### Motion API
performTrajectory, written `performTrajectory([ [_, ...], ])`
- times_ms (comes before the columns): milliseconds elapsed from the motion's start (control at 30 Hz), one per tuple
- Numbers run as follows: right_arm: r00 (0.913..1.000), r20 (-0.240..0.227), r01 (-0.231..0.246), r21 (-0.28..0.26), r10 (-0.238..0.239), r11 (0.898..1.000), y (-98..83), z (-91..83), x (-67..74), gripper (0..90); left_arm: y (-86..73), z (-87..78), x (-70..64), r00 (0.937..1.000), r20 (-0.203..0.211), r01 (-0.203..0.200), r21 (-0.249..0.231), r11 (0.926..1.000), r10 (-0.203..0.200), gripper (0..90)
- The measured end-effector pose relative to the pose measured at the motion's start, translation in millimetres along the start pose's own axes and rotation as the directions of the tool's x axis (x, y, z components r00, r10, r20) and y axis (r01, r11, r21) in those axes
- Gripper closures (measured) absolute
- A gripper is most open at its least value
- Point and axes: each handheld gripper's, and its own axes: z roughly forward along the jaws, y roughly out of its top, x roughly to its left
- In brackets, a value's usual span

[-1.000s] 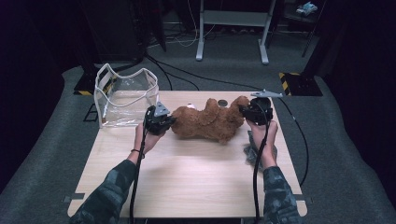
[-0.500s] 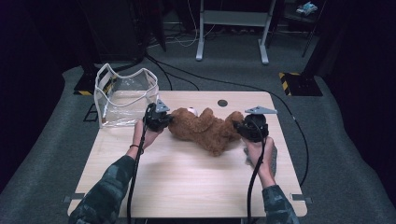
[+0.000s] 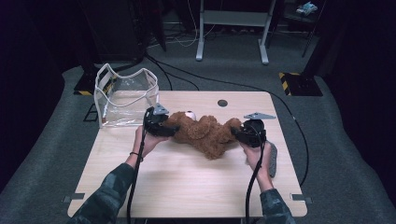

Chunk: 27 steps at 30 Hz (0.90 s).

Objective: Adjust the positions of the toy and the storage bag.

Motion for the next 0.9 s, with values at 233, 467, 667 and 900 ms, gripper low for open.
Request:
performTrajectory([
  [233, 1.0, -0.003, -0.001, 0.012, 0.001, 1.0, -4.7, -0.3, 1.0, 70.9, 14.8, 0.3, -46.0, 0.9948, 0.088, -0.046, -0.058, 0.9972, 0.051, 25.1],
  [467, 0.9999, -0.01, -0.005, 0.021, 0.005, 1.0, -10.2, -0.1, 1.8, 70.6, 28.1, 18.0, -81.7, 0.9913, 0.093, -0.085, -0.085, 0.9928, 0.092, 24.7],
  [667, 0.9997, -0.025, -0.003, 0.037, 0.004, 0.999, -19.4, -0.6, 2.3, 70.2, 21.2, 23.1, -83.2, 0.9873, 0.13, -0.077, -0.105, 0.9915, 0.091, 59.5],
  [900, 0.9969, -0.077, -0.015, 0.05, 0.018, 0.999, -29.3, -3.4, -0.2, 62.6, -1.7, 16.2, -74.7, 0.98, 0.166, -0.094, -0.105, 0.99, 0.111, 73.1],
])
